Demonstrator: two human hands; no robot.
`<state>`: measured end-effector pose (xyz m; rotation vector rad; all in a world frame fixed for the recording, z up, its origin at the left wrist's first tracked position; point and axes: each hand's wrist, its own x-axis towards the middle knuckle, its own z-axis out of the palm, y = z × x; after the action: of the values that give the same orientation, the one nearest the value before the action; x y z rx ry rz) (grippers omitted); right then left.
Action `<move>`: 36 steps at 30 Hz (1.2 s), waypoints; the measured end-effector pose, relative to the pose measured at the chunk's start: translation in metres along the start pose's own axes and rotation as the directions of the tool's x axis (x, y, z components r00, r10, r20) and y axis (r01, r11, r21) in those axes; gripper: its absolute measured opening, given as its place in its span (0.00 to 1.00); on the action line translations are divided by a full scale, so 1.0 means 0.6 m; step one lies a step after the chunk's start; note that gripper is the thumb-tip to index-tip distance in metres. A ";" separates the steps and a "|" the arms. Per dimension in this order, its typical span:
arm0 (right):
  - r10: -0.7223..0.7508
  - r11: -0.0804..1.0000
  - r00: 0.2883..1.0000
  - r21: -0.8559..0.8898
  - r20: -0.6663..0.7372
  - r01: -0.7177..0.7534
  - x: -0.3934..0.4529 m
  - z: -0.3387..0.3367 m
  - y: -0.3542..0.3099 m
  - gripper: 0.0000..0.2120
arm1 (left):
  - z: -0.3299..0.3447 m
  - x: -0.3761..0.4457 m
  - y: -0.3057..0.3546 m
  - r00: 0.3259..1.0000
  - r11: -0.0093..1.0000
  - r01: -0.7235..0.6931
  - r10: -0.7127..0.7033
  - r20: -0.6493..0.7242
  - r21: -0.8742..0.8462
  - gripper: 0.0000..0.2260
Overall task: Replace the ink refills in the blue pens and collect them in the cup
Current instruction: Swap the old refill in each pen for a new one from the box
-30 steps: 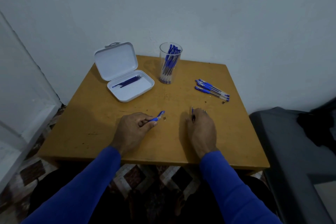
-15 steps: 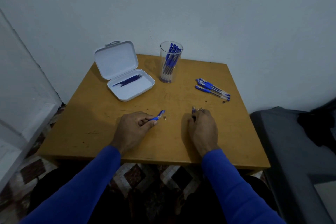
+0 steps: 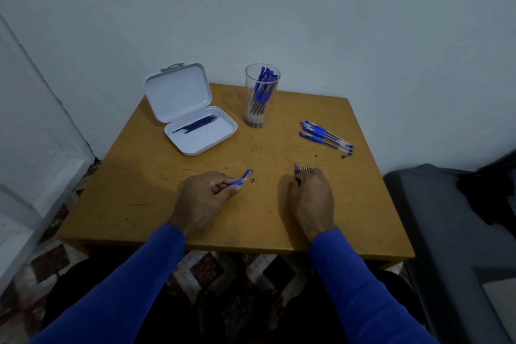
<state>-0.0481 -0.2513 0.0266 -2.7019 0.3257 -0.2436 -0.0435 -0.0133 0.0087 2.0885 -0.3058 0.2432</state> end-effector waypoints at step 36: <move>-0.603 0.744 0.737 -0.119 0.304 0.658 0.185 0.123 -0.349 0.15 | -0.186 0.052 -0.129 0.935 0.951 0.136 -0.030 -0.353 0.279 0.09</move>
<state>0.1140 -0.0660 0.0600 -2.9215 -0.7156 -0.0525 0.0051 0.1174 0.0115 2.2990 0.0380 0.6307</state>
